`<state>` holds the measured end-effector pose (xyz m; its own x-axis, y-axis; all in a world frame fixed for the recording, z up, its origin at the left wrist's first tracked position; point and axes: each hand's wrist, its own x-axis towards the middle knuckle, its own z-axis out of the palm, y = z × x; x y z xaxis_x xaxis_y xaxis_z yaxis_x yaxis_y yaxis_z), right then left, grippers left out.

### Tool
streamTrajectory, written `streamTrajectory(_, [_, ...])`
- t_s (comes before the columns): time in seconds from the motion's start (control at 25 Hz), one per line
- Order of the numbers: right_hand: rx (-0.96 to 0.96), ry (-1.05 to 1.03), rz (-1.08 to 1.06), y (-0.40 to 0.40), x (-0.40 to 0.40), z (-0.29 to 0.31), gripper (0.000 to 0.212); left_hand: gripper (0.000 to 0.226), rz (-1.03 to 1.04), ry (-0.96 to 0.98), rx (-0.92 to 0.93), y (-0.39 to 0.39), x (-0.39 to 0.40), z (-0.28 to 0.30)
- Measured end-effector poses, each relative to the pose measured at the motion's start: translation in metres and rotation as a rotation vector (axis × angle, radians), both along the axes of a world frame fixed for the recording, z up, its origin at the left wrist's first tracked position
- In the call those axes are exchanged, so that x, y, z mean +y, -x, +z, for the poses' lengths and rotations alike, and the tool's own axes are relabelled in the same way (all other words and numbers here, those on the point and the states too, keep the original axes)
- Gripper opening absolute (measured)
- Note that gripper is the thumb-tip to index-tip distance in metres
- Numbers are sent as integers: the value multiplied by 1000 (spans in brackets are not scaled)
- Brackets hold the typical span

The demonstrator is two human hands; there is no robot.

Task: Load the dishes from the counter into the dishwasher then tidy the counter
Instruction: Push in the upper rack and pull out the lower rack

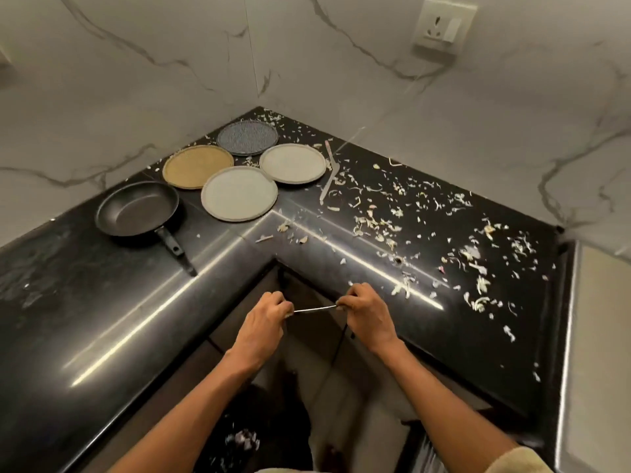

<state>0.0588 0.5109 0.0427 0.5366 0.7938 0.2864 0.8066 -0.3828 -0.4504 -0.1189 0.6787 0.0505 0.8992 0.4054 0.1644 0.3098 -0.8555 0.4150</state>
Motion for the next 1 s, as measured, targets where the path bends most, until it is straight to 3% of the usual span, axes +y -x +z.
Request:
streamTrajectory(0.24, [99,11,-75,84,-70,-17,15,26,-110,-6,94,64,-50,-7])
streamTrajectory(0.48, [98,37,-242,171,-136,-15,10,11,-298,35,79,121,-86,-15])
streamTrajectory(0.76, [180,148,-459,316,-244,-15,16,37,-582,70,79,216,-169,-24])
streamTrajectory(1.0, [236,188,-672,409,-342,4,14,32,-760,86,36,260,-262,-22])
